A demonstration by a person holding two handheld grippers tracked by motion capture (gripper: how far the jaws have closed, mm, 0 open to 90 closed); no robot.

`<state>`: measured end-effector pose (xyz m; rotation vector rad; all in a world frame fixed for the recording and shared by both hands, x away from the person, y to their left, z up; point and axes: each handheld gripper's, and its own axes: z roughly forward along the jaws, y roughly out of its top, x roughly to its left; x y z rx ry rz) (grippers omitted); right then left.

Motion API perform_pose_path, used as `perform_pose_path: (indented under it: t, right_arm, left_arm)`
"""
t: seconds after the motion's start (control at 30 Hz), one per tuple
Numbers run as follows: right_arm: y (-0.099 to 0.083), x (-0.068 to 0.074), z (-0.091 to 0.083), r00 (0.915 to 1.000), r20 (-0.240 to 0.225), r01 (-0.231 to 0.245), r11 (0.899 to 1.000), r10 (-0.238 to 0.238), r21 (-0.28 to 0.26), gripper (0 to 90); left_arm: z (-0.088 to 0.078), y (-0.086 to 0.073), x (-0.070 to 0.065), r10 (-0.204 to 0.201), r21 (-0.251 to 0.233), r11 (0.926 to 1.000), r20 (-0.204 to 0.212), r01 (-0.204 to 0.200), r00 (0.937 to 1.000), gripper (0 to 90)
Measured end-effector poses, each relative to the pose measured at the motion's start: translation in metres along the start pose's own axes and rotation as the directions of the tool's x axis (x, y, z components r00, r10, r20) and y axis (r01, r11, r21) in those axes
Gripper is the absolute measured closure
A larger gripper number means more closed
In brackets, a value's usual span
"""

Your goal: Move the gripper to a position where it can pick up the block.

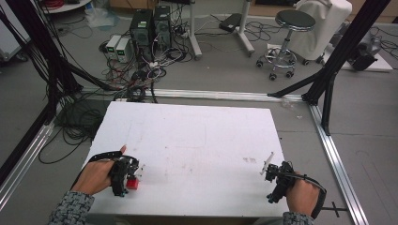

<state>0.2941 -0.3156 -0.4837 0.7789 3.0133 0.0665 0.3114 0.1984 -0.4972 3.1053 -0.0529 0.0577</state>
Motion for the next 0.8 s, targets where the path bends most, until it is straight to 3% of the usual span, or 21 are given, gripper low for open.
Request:
perform_pose_path:
  t: [0.43,0.8]
  right_arm:
    - [-0.001,0.000,0.000,1.0000,-0.003,-0.001,1.000,0.001,-0.001,2.3]
    - [-0.001,0.000,-0.002,1.0000,0.005,-0.004,1.000,0.004,-0.005,2.3]
  left_arm:
    - [0.011,0.009,0.002,0.001,0.008,1.0000,0.004,-0.001,1.0000,23.2]
    - [0.010,0.008,0.001,0.011,0.009,0.9999,0.021,-0.011,0.9997,23.2]
